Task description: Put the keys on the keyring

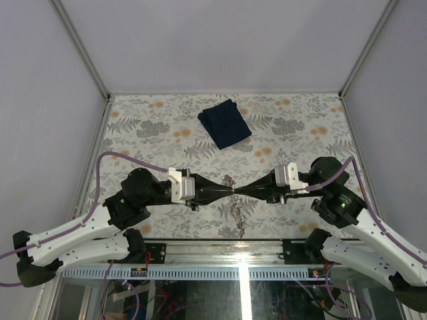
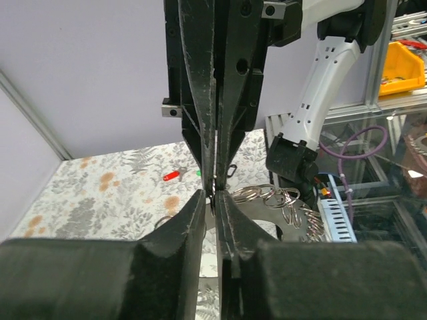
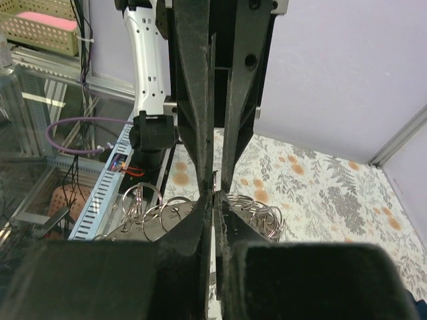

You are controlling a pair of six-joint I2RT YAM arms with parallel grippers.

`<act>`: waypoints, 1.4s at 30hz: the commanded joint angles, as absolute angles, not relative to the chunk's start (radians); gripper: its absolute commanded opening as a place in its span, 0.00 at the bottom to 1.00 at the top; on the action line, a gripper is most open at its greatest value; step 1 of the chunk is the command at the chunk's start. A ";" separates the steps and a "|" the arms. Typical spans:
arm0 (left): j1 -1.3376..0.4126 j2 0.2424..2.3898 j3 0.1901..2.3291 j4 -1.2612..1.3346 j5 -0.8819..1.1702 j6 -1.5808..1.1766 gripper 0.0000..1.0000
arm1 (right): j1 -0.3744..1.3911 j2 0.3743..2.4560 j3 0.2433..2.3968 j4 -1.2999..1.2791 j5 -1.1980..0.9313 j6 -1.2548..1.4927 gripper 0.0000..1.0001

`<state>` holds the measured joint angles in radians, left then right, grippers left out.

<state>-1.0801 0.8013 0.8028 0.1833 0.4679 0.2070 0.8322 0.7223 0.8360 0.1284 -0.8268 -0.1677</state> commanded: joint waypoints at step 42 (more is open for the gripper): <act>-1.083 0.821 0.898 0.065 0.430 0.258 0.27 | 0.837 0.719 0.954 -0.030 -0.712 -0.306 0.00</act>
